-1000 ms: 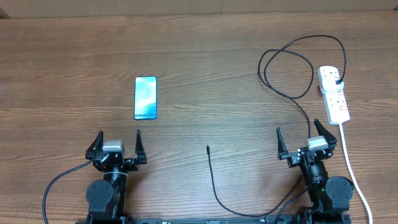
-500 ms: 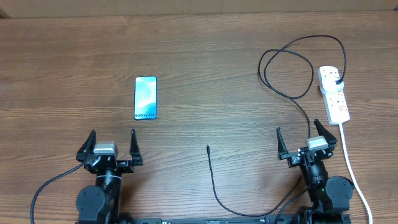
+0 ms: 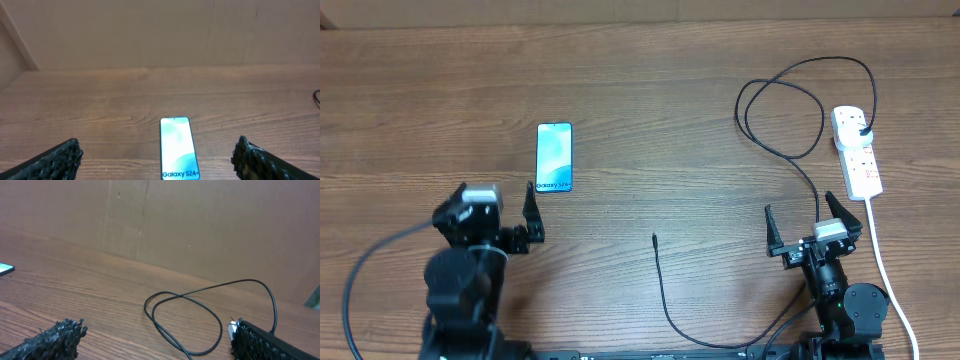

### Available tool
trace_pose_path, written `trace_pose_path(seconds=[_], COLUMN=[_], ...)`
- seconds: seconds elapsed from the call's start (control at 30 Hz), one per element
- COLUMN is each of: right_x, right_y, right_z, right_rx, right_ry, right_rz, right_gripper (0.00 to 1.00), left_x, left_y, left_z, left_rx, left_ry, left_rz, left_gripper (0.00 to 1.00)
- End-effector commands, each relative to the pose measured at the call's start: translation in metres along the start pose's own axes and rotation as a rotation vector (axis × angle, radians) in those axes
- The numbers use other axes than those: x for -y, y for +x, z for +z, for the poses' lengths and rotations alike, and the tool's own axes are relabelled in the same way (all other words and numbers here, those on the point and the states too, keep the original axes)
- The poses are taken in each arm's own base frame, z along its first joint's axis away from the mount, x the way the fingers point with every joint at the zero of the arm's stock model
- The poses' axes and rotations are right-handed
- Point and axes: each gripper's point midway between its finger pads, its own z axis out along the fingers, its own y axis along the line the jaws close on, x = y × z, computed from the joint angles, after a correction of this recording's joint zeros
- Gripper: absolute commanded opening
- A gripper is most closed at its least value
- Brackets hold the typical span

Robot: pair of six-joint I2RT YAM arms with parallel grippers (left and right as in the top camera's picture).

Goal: Plug charger to phone and switch on socket
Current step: 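Move the left gripper forward over the Galaxy phone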

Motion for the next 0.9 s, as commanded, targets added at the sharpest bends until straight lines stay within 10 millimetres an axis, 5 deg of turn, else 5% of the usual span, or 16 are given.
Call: trace_pose_path(seconds=[0.0,0.37,0.87], right_x=[0.000,0.000,0.000], right_y=[0.002,0.002,0.002], right_z=[0.000,0.000,0.000], right_rx=[0.003,0.003,0.003], right_ry=[0.006,0.006,0.006], right_rz=[0.000,0.000,0.000], right_gripper=[1.00,1.00,1.00], left_x=[0.002,0.003,0.025], left_y=[-0.029,-0.051,-0.032], left_z=[0.004,0.039,0.089], left_rx=[-0.021,-0.377,-0.783], left_ry=[0.008,0.008,0.111], left_rz=[0.003,0.023,0.003], left_gripper=[1.00,1.00,0.99])
